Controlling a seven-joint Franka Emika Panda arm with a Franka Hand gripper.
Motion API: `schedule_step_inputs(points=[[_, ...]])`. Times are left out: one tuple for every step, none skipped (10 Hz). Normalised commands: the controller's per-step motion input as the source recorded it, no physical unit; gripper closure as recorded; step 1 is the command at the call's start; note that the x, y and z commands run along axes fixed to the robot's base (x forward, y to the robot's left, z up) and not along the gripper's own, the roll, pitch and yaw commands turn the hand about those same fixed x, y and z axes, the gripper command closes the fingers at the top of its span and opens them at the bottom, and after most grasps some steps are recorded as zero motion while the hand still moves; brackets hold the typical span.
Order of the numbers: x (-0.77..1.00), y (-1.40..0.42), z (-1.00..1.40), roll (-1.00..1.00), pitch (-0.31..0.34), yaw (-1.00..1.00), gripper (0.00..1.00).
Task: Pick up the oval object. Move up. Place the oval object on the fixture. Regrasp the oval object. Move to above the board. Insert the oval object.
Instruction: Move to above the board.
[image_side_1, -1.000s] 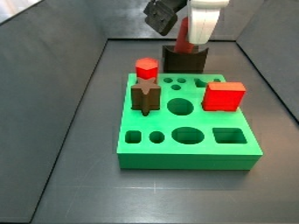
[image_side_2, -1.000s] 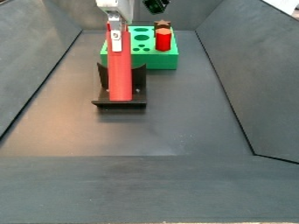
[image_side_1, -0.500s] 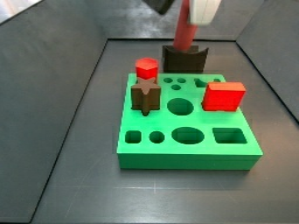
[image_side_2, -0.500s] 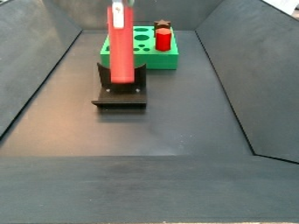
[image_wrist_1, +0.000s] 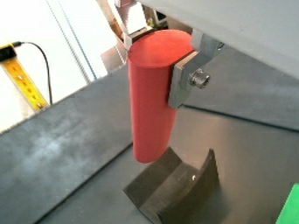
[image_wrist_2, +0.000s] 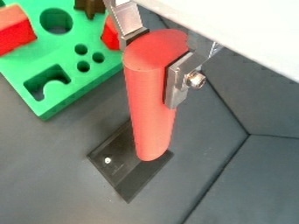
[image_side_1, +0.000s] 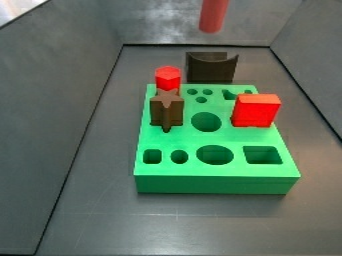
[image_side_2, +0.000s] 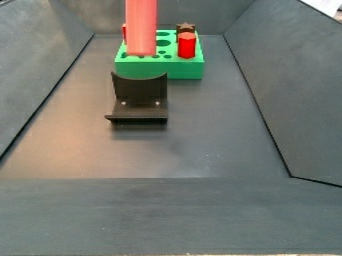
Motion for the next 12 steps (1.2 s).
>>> schedule_step_inputs(points=[[-0.12, -0.13, 1.0, -0.03, 0.042, -0.04, 1.0], [-0.11, -0.11, 1.0, -0.05, 0.066, -0.03, 1.0], [-0.1, -0.1, 1.0, -0.06, 0.08, -0.03, 1.0], [-0.07, -0.08, 0.93, -0.06, 0.1, -0.02, 1.0], [-0.05, -0.06, 0.83, -0.06, 0.114, -0.01, 1.0], [-0.02, -0.04, 0.62, -0.06, 0.134, 0.0, 1.0], [0.01, -0.03, 0.46, -0.05, 0.149, 0.01, 1.0], [0.02, -0.03, 0.26, -0.05, 0.163, 0.02, 1.0], [-0.51, -1.0, -0.08, -0.32, 0.093, 1.0, 1.0], [-0.51, -1.0, -0.12, -0.31, 0.083, 1.0, 1.0], [-0.51, -1.0, -0.11, -0.3, 0.07, 1.0, 1.0], [-0.5, -1.0, -0.11, -0.3, 0.04, 1.0, 1.0]])
